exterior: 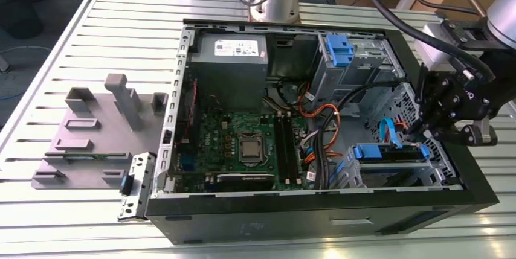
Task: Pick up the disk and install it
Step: 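Insert the second disk wire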
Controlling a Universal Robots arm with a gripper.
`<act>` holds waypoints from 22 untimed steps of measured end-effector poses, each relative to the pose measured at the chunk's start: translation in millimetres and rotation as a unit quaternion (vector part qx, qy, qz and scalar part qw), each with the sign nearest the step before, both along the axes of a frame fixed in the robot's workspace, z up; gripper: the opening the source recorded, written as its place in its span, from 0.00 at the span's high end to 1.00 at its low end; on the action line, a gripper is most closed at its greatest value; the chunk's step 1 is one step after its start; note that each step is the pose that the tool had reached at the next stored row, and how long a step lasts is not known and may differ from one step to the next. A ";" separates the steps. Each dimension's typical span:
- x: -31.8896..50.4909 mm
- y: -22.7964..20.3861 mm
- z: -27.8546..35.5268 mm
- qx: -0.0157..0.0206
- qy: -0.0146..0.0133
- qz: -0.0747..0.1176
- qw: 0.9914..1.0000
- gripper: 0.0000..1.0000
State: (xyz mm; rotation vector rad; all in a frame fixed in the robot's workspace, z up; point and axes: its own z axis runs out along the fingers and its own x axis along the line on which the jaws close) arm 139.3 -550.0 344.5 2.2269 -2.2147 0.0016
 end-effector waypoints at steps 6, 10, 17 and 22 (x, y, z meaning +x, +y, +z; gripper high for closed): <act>-0.4 -5.2 0.0 0.000 0.000 0.000 1.000 0.84; -0.4 -8.1 0.0 0.000 0.000 0.000 1.000 0.84; -0.4 -12.7 -0.1 -0.001 0.000 0.000 1.000 0.84; -0.4 -13.5 -1.9 -0.001 0.000 0.000 1.000 0.84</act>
